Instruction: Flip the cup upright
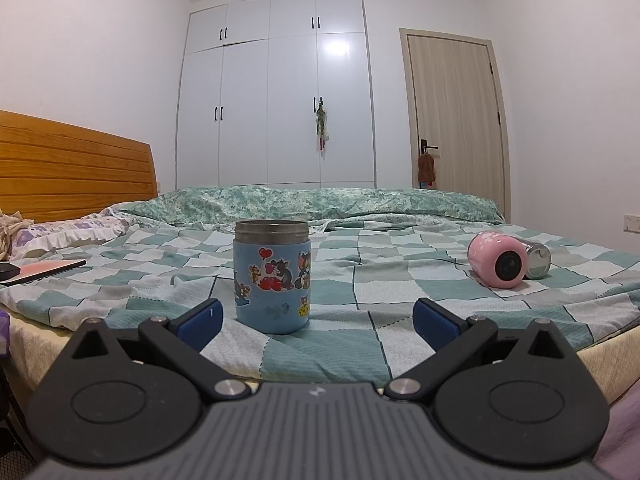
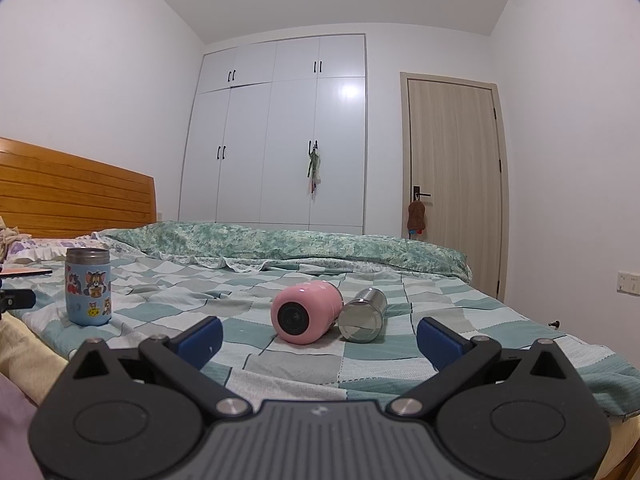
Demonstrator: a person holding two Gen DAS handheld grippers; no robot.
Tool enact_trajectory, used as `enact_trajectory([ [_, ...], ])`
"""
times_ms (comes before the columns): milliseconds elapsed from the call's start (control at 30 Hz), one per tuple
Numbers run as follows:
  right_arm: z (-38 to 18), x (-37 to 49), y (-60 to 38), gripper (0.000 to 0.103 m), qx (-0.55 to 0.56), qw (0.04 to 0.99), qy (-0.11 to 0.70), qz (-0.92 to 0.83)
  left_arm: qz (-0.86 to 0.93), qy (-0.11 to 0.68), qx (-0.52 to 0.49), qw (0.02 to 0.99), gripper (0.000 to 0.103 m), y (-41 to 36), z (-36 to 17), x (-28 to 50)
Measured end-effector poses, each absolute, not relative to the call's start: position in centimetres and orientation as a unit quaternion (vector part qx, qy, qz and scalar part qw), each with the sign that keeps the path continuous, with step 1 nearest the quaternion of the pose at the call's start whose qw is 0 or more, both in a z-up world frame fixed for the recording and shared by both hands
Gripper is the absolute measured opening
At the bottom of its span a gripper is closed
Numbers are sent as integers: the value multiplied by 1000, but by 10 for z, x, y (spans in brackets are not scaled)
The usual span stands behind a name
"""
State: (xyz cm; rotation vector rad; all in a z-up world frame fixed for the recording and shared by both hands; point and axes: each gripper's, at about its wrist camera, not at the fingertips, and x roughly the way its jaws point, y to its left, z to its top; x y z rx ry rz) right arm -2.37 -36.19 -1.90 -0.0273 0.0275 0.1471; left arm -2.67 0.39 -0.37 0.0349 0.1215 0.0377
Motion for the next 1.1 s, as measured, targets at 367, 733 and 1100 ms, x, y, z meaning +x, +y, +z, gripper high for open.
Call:
enact_trajectory([
  [367,-19,-24,-362,103,-14,997,14,73,18,59,18,998,103,4,-4,-27],
  [733,-19,-24,-362,103,-14,997,14,74,17,58,18,998,103,4,-4,-27],
  [1100,-19,-24,-361,103,-15,997,14,74,13,58,15,998,103,6,-4,-27],
])
